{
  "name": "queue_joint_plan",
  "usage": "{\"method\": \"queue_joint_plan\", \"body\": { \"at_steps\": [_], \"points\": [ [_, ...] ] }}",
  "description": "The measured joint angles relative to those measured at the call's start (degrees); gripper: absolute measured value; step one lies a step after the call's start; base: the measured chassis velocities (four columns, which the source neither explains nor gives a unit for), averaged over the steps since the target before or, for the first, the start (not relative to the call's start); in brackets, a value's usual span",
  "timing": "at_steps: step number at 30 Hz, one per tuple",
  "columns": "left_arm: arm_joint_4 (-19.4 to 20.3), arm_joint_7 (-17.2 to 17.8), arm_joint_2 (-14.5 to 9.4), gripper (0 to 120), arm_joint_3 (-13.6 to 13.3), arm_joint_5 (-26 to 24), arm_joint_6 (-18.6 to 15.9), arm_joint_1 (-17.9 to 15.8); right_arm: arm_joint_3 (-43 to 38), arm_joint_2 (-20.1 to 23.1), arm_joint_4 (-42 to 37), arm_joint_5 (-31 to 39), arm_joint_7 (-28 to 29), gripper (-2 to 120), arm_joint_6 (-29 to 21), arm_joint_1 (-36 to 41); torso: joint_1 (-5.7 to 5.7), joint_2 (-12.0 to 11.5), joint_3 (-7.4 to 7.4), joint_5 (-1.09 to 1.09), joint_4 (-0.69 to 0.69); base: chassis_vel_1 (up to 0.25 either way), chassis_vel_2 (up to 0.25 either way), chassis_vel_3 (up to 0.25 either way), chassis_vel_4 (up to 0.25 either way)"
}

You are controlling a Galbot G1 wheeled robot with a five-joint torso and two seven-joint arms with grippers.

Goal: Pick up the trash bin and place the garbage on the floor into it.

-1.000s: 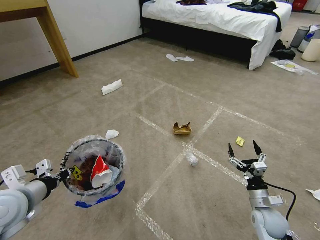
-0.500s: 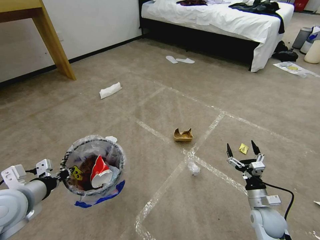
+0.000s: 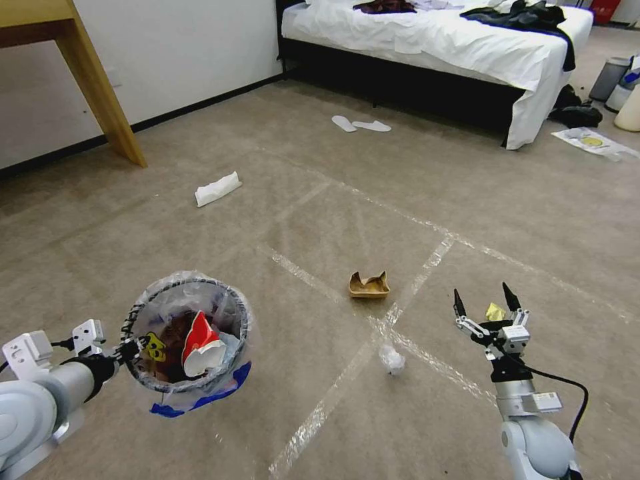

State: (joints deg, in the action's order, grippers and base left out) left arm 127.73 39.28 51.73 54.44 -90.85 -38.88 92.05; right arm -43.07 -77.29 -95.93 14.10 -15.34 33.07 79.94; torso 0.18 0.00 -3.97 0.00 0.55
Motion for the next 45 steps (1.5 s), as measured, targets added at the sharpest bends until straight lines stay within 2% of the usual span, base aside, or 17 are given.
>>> {"method": "queue_joint_plan", "body": {
  "at_steps": [9, 24, 33, 34, 37, 39, 40, 42, 44, 45],
  "points": [
    [-0.3, 0.6, -0.7, 1, 0.9, -0.1, -0.6, 0.2, 0.1, 0.0, 0.1, 0.0, 0.0, 100, 0.0, -0.4, 0.0, 0.0, 0.0, 0.0, 0.0, -0.119, 0.11, 0.124, -0.109],
    [-0.3, 1.3, -0.5, 1, 1.1, -0.7, -0.8, 0.2, 0.1, 0.1, 0.6, 0.0, 0.0, 100, 0.1, -0.5, 0.0, 0.0, 0.0, -0.02, 0.0, -0.127, 0.132, 0.122, -0.131],
    [0.4, 3.3, -1.1, 1, 4.5, -1.9, -3.2, 1.9, 1.1, 0.5, 2.3, -0.5, 1.7, 100, 2.5, -1.5, 0.01, 0.0, -0.01, -0.01, 0.0, -0.09, 0.065, 0.085, -0.08],
    [1.0, 4.0, -1.3, 1, 5.6, -2.8, -3.2, 2.5, 1.1, 0.7, 3.1, -0.5, 1.4, 100, 2.8, -2.1, 0.0, 0.0, -0.01, 0.0, 0.0, 0.0, 0.0, 0.0, 0.0],
    [1.7, 5.1, -1.4, 1, 6.5, -4.0, -3.3, 3.1, 1.1, 1.0, 3.6, -0.3, 1.4, 100, 2.9, -2.4, 0.0, 0.0, 0.0, -0.01, -0.01, 0.0, 0.0, 0.0, 0.0],
    [2.7, 8.6, -2.0, 1, 8.0, -7.6, -3.3, 4.0, 1.2, 1.5, 4.1, 0.1, 1.6, 100, 2.9, -2.9, 0.0, 0.0, 0.01, 0.0, 0.0, 0.0, 0.0, 0.0, 0.0],
    [2.7, 8.6, -2.0, 1, 8.0, -7.6, -3.3, 4.0, 1.2, 1.5, 4.1, 0.1, 1.6, 100, 2.9, -2.9, 0.0, 0.0, 0.01, 0.0, 0.0, 0.0, 0.0, 0.0, 0.0],
    [3.4, 11.3, -2.9, 1, 9.3, -10.6, -3.4, 4.7, 1.2, 1.7, 4.7, 0.3, 1.7, 100, 2.9, -3.3, 0.0, 0.0, 0.0, -0.02, 0.0, 0.0, 0.0, 0.0, 0.0],
    [3.6, 11.9, -3.1, 1, 9.7, -11.3, -3.4, 4.8, 1.2, 1.8, 4.9, 0.4, 1.7, 100, 3.0, -3.5, 0.0, 0.0, 0.0, -0.01, 0.0, 0.0, 0.0, 0.0, 0.0],
    [3.9, 13.2, -3.5, 1, 10.8, -13.2, -3.4, 5.0, 1.2, 1.9, 5.3, 0.8, 1.5, 100, 3.0, -3.6, 0.0, 0.0, 0.0, 0.01, -0.01, 0.0, 0.0, 0.0, 0.0]
  ]
}}
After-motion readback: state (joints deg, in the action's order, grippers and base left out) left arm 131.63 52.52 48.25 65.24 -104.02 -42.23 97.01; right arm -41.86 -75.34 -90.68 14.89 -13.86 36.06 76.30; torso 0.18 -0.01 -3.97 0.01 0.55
